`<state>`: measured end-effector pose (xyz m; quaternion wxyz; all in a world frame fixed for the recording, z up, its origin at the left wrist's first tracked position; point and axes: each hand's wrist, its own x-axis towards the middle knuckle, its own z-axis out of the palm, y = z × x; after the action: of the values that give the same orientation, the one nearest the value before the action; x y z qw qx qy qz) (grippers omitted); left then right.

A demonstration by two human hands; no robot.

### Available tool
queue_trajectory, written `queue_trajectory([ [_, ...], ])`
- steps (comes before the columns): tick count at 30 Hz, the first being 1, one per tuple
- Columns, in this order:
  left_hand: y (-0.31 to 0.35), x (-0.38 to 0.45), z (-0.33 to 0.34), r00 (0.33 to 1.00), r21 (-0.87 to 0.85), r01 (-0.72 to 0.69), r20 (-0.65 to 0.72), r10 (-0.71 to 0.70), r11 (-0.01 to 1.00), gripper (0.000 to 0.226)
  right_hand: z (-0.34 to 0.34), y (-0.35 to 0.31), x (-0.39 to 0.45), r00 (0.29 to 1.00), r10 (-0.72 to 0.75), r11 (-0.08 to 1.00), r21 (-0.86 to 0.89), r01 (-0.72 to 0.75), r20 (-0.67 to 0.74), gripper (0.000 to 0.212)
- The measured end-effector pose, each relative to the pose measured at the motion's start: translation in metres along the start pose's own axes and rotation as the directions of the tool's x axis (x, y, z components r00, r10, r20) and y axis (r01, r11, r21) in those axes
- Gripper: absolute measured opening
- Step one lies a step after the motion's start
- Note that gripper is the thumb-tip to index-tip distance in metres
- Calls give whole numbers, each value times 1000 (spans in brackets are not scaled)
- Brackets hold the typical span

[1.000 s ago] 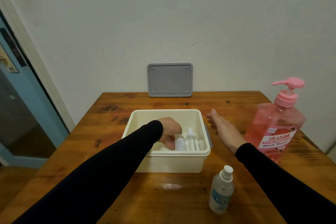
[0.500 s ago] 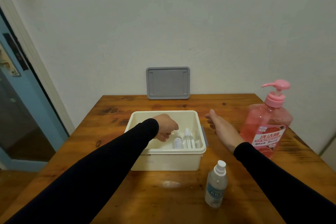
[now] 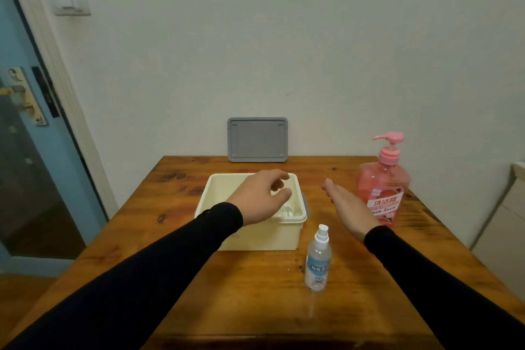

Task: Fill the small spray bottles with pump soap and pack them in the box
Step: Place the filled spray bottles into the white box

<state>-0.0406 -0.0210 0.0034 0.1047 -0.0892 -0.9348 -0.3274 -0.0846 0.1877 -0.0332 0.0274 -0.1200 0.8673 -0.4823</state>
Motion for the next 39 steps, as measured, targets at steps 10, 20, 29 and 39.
queue_trajectory([
  [10,19,-59,54,984,-104,12,180,7,995,70,-5,12,-58,999,-51,991,-126,50,-8,65],
  [20,19,-73,93,997,-281,57,72,-38,958,41,-3,20,-76,999,-48,978,-201,47,0,61],
  [29,16,-53,41,998,-366,48,60,-27,929,34,-6,13,-51,999,-47,984,-171,47,0,66],
  [39,2,-5,-44,995,-360,53,-58,-79,932,32,2,-4,-8,998,-62,989,-134,59,-22,70],
])
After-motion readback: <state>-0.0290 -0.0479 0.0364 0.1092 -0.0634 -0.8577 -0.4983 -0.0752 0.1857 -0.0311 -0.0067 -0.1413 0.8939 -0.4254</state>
